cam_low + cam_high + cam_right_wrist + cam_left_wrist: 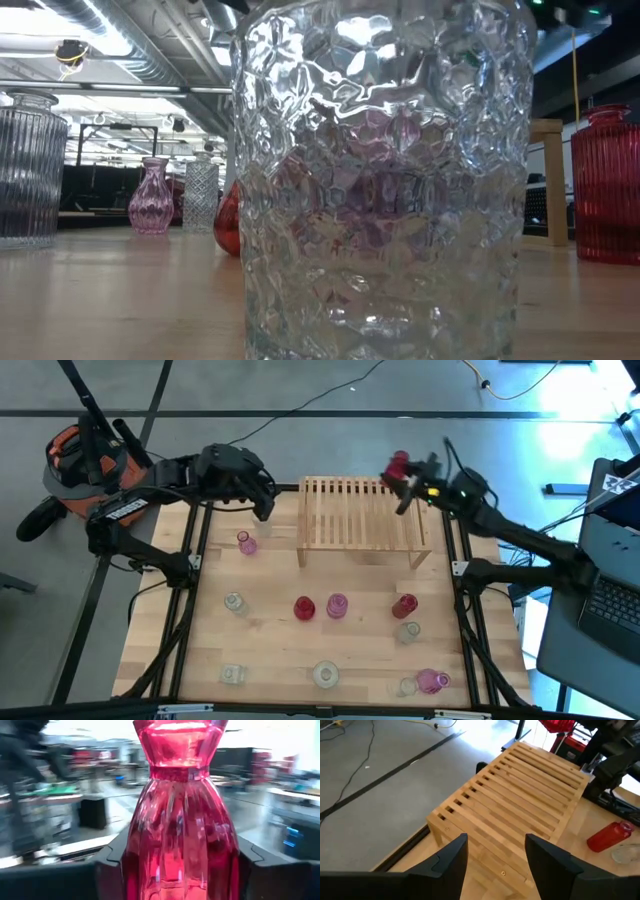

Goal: Sort vases onto shelf
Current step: Put the top right red vase on the shelf

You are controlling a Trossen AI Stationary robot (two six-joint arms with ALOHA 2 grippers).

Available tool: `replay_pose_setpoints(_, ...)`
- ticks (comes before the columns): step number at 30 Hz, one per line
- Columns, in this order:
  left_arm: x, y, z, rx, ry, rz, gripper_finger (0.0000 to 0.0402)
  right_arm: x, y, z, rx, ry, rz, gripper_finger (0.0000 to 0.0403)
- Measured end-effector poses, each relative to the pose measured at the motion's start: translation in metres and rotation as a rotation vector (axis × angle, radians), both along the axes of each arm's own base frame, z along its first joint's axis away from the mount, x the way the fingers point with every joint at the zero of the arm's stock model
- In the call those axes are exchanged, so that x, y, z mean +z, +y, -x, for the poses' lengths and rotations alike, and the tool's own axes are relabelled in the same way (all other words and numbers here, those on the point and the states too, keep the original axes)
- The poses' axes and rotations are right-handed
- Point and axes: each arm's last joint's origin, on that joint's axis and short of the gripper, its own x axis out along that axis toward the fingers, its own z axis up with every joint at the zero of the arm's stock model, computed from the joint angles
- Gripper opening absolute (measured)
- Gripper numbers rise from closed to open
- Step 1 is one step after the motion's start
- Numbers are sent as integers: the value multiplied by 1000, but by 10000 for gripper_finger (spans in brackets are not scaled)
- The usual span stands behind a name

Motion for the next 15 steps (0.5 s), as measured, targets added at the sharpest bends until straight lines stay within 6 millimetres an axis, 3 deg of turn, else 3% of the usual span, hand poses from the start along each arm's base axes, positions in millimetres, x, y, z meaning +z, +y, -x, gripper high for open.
replay_pose_setpoints(6, 4, 2, -3, -9, -38, -36, 190, -23, 10, 27, -257, 39, -59, 184)
replay_pose_setpoints(15, 9, 3, -5, 4, -100, -57, 190, -36, 4, 32, -514, 93, -180, 184)
